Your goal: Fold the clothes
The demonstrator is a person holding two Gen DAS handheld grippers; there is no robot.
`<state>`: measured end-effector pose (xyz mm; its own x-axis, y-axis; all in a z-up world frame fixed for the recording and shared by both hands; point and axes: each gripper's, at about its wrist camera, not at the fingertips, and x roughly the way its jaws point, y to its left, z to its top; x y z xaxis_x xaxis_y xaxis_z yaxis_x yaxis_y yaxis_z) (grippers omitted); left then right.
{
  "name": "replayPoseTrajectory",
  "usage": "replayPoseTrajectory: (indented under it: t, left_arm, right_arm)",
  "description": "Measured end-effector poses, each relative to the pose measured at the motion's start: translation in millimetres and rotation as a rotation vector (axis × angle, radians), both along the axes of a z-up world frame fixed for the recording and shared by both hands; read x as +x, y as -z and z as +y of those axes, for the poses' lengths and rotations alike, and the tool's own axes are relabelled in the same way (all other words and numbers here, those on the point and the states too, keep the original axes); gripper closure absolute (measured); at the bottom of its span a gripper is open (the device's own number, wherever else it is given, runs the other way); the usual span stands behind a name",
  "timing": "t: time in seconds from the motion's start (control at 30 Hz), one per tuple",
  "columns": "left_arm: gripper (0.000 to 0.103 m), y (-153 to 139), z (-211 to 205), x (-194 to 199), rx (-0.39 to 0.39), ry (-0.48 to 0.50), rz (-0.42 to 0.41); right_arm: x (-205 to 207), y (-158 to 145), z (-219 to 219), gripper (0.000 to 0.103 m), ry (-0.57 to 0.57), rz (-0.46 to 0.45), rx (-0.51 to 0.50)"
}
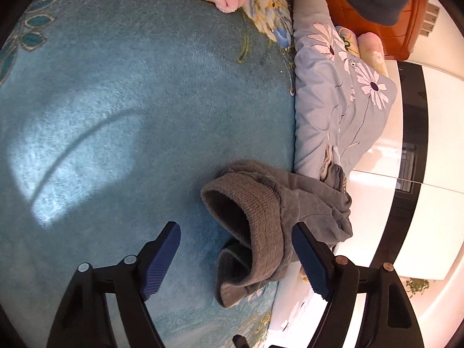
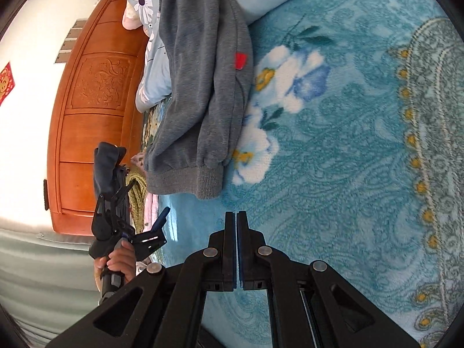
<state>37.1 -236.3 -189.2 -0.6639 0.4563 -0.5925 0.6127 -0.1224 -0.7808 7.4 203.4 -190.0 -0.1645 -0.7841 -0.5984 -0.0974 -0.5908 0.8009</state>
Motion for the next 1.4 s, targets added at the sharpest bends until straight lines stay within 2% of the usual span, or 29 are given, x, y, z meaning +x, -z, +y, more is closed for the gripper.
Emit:
replayPoseTrajectory:
  t: [0.1, 0.23, 0.27, 0.3, 0.33, 0.43, 0.5, 0.67, 0.73, 0.83, 0.97, 1.07, 1.23, 1.3, 1.4]
  left_arm:
    - [0.055, 6, 0, -13, 0.043, -0.025, -0.007]
    - [0.075, 5, 1, -23, 0.092, -0.083, 0.009]
    - [0.079, 1, 3, -26, 0.085, -0.071, 0.019]
    - [0.089, -4, 6, -29, 0.072, -0.054, 0.029]
    - [0.095, -11, 9, -32, 0.035, -0.017, 0.044]
    - [0.099, -48, 25, -39, -0.147, 0.125, 0.133]
    - [0.099, -78, 41, -40, -0.262, 0.226, 0.226]
    - [0.099, -143, 96, -16, -0.469, 0.478, 0.462]
    - [0.099, -154, 124, 0, -0.558, 0.596, 0.519]
    - [0.099, -153, 166, 24, -0.637, 0.761, 0.545]
    - [0.099, -133, 212, 53, -0.657, 0.935, 0.531]
    - [0.099, -109, 244, 64, -0.665, 1.045, 0.47]
    - [0.099, -77, 246, 70, -0.563, 1.023, 0.36]
    - [0.099, -68, 236, 70, -0.51, 0.983, 0.329]
    - [0.098, -64, 230, 72, -0.488, 0.955, 0.309]
  right_arm:
    - [1, 6, 6, 0.1, 0.008, -0.017, -0.008]
    - [3, 11, 9, 0.1, 0.015, -0.039, -0.014]
    - [4, 12, 8, 0.1, 0.013, -0.043, -0.015]
    - [5, 13, 6, 0.1, 0.01, -0.046, -0.016]
    - [5, 13, 4, 0.1, 0.007, -0.049, -0.013]
    - [5, 13, 2, 0.1, 0.008, -0.055, -0.006]
    - [4, 11, 2, 0.1, 0.012, -0.055, -0.001]
    - [-2, 0, 9, 0.1, 0.041, -0.037, 0.029]
    - [-3, -5, 17, 0.1, 0.067, -0.028, 0.042]
    - [-4, -14, 34, 0.1, 0.111, -0.013, 0.068]
    - [-2, -28, 57, 0.1, 0.163, 0.013, 0.106]
    - [0, -39, 73, 0.1, 0.192, 0.034, 0.131]
    - [-2, -53, 88, 0.1, 0.211, 0.074, 0.149]
    - [-10, -60, 81, 0.1, 0.198, 0.097, 0.151]
    - [-25, -72, 68, 0.1, 0.174, 0.134, 0.161]
